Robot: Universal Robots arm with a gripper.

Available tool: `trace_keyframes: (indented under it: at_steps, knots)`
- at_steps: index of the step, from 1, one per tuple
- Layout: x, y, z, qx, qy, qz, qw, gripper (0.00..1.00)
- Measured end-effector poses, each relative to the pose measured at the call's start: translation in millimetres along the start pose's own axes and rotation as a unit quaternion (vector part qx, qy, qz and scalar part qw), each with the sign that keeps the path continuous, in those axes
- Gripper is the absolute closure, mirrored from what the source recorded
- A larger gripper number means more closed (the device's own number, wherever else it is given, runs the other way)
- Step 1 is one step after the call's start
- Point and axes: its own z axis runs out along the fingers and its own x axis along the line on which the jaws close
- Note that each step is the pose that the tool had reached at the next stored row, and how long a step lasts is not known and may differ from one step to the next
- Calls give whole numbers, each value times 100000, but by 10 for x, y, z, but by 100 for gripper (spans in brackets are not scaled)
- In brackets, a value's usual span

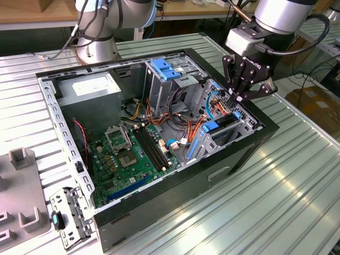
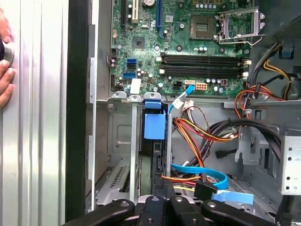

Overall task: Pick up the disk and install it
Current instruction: 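Insert the second disk wire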

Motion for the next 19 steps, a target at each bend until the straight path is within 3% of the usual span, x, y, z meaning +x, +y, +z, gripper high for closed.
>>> trace_keyframes:
  at_steps: [10,19]
  knots:
    - [-4,134,-19,38,3,6,100000,89]
    - [-41,131,-121,47,-26,2,100000,89]
